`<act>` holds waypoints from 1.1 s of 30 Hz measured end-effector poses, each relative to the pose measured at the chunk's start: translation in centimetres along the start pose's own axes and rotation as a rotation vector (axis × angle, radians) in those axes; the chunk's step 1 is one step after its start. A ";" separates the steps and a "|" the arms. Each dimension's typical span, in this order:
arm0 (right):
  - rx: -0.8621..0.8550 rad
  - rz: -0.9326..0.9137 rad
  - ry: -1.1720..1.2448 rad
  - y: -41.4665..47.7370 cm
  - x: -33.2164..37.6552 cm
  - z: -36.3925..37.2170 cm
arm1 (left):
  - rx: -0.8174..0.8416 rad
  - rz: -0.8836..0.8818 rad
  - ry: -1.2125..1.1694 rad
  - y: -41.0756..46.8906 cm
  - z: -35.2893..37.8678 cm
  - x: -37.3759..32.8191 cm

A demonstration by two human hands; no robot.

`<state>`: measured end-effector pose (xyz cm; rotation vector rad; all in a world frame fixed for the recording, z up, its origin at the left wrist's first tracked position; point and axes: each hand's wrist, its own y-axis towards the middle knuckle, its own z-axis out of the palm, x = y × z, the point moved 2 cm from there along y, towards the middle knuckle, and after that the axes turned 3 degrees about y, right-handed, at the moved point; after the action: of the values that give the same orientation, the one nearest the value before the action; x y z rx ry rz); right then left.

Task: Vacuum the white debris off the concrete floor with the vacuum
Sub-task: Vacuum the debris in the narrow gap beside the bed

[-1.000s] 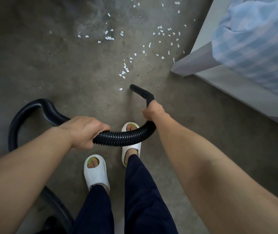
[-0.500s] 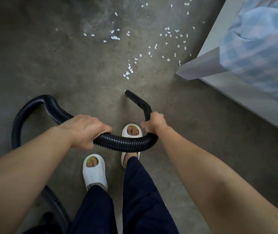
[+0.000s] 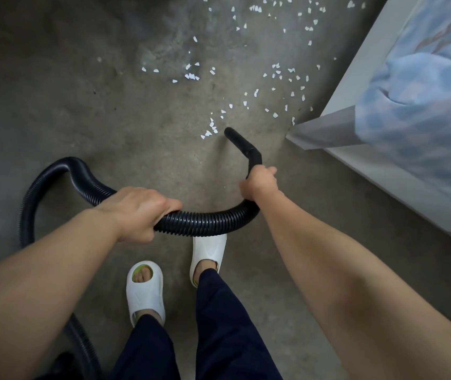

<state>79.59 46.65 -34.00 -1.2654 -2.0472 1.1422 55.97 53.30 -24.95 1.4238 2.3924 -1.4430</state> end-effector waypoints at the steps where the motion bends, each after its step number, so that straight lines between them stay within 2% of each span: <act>1: -0.012 -0.011 -0.006 0.5 0.8 -0.6 | -0.007 -0.012 -0.002 0.3 -0.3 0.2; 7: -0.012 -0.137 -0.143 1.2 3.9 -1.3 | 0.029 -0.050 -0.028 0.8 -0.8 1.2; 10: 0.010 -0.137 -0.166 0.9 3.7 -1.5 | 0.047 -0.055 -0.065 0.4 -1.0 1.0; 13: -0.023 -0.065 -0.123 1.2 3.2 -3.0 | 0.040 -0.072 -0.100 0.6 -1.8 0.4; 18: -0.114 0.010 0.086 2.5 3.7 -6.2 | -0.033 -0.093 -0.082 1.9 -3.9 -0.1; 23: -0.086 0.006 0.185 2.8 4.8 -7.5 | -0.060 -0.095 -0.054 2.4 -6.2 1.0; 29: -0.069 -0.084 0.081 2.5 7.9 -7.2 | 0.005 -0.064 -0.054 2.1 -6.9 3.6; 33: -0.092 -0.118 0.053 2.7 11.3 -7.6 | -0.020 -0.069 -0.052 2.3 -7.6 6.3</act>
<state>81.30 60.38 -32.48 -1.1862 -2.1259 0.9620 56.97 63.37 -24.82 1.2953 2.4403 -1.4470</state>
